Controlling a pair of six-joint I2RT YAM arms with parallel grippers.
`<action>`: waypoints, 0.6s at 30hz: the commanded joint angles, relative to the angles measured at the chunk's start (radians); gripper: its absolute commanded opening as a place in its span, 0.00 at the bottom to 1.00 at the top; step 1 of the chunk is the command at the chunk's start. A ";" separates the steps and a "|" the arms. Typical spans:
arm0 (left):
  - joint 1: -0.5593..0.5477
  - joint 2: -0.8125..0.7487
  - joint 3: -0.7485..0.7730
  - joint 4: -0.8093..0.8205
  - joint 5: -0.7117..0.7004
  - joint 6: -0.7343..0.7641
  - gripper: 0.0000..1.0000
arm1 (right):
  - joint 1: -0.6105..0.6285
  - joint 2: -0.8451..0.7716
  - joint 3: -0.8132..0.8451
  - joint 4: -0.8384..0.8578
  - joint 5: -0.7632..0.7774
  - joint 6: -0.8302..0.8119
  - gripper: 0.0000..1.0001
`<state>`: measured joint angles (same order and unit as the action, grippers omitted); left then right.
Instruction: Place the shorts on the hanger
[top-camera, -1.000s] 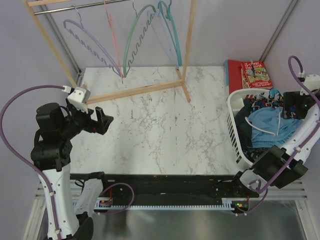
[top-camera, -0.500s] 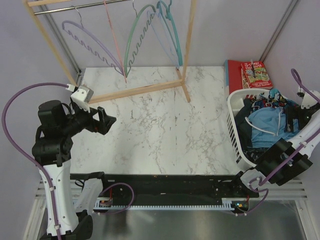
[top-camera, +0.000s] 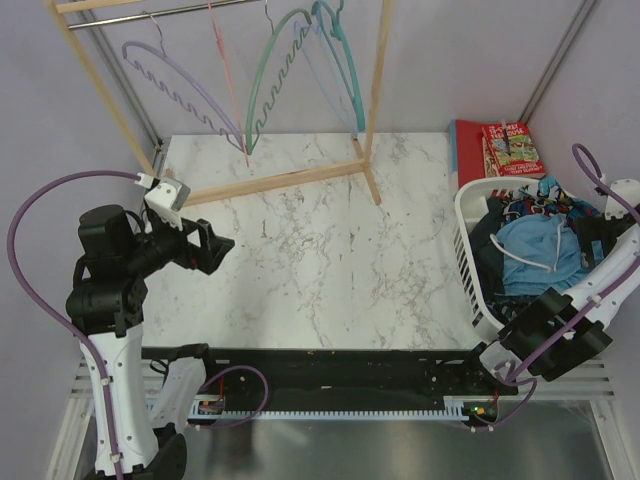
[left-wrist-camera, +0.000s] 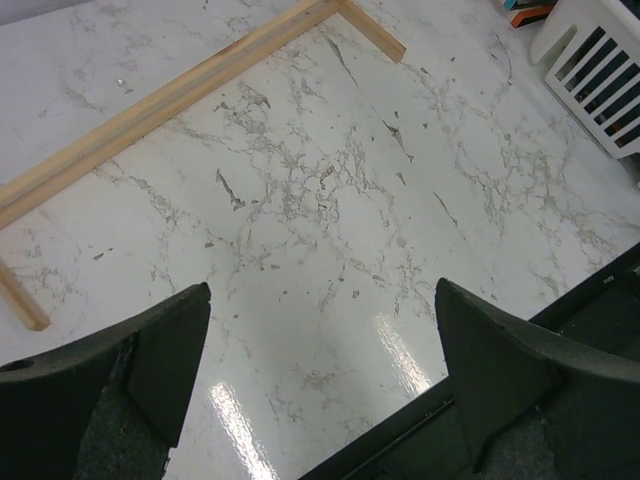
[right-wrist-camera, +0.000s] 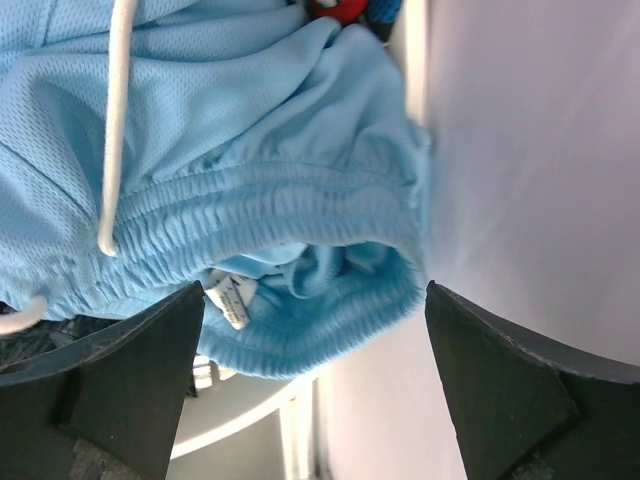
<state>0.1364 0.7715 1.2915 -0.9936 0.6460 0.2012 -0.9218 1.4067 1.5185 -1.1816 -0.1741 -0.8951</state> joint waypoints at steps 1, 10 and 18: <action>0.005 0.011 0.002 0.019 0.041 0.020 0.99 | -0.006 -0.026 0.057 0.025 0.002 -0.067 0.98; 0.005 0.028 0.028 0.035 0.055 -0.013 0.98 | -0.005 -0.014 -0.029 0.125 0.113 -0.119 0.84; 0.005 0.032 0.028 0.043 0.060 -0.022 0.98 | -0.003 -0.031 -0.205 0.209 0.160 -0.125 0.70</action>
<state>0.1364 0.7990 1.2903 -0.9848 0.6739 0.1989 -0.9230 1.3941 1.3918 -1.0420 -0.0586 -1.0000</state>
